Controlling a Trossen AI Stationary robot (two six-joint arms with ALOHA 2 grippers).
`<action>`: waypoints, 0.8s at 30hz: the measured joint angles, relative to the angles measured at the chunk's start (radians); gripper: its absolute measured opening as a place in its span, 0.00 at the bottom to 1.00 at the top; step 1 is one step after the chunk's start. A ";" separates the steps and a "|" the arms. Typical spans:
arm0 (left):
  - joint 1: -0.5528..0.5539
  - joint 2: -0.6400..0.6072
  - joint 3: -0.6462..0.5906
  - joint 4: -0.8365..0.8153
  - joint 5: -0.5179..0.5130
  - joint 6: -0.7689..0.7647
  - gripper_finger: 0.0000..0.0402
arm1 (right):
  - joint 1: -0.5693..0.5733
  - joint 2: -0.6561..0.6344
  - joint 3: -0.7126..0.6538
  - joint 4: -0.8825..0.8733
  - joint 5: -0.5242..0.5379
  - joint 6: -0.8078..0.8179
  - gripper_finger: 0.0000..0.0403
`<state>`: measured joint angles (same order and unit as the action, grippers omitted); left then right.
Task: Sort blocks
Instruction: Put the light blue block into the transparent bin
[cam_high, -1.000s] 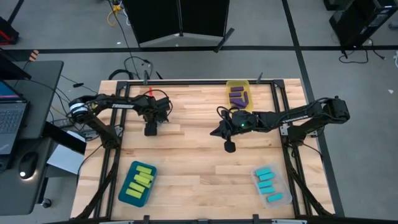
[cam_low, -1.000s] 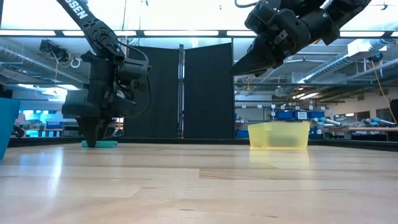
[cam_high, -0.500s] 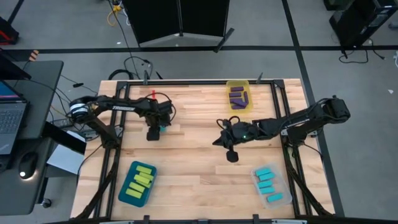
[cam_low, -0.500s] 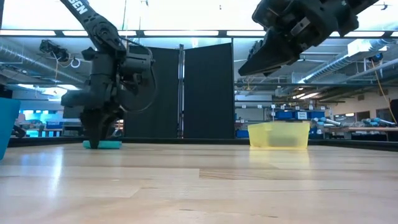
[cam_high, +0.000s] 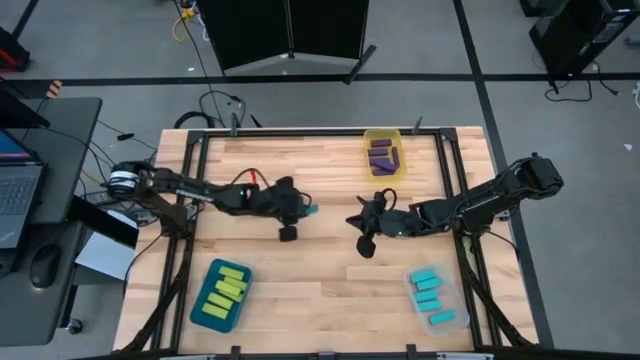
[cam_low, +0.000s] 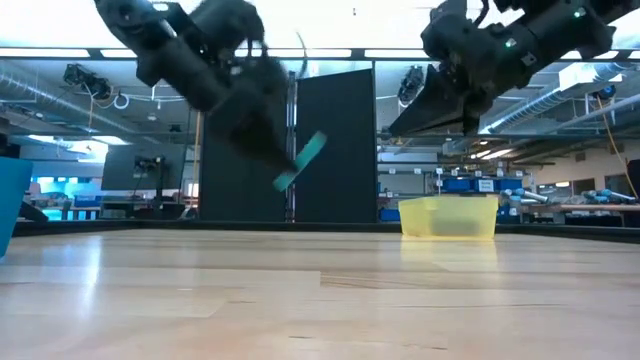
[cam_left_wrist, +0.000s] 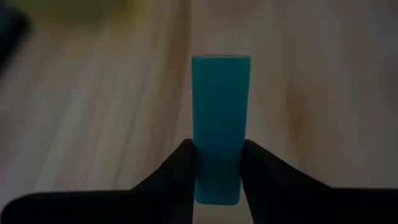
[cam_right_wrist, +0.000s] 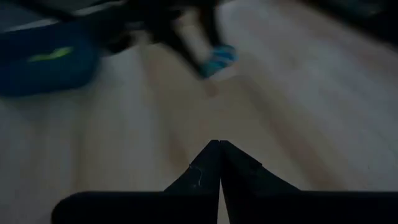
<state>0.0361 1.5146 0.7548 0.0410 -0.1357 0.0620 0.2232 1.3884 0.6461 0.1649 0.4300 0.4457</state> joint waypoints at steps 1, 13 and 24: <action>-0.017 0.000 -0.004 0.074 -0.009 -0.015 0.27 | 0.007 0.000 -0.001 0.000 0.042 -0.002 0.05; -0.050 -0.001 -0.009 0.505 0.268 -0.297 0.27 | 0.052 0.000 -0.002 0.336 0.060 -0.209 0.32; -0.079 0.065 -0.007 0.718 0.249 -0.326 0.27 | 0.051 0.000 -0.002 0.482 -0.036 -0.160 0.51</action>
<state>-0.0426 1.5794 0.7475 0.7586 0.1131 -0.2635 0.2737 1.3884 0.6445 0.6471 0.3944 0.2855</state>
